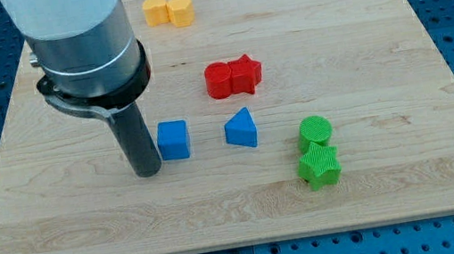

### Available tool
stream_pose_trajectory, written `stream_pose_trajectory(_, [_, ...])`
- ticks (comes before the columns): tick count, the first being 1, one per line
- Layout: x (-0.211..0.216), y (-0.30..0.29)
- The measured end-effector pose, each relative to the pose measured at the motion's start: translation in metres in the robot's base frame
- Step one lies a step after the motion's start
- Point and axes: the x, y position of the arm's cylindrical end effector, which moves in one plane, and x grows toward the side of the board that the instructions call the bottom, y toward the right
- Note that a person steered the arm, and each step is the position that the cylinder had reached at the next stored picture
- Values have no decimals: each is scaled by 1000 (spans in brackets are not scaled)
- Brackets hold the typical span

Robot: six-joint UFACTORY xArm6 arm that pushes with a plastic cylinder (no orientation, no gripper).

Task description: Move your arm towards bottom right

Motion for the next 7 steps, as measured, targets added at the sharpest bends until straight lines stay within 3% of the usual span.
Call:
stream_pose_trajectory(3, [-18, 43])
stream_pose_trajectory(6, [-47, -13])
stream_pose_trajectory(7, [-9, 3])
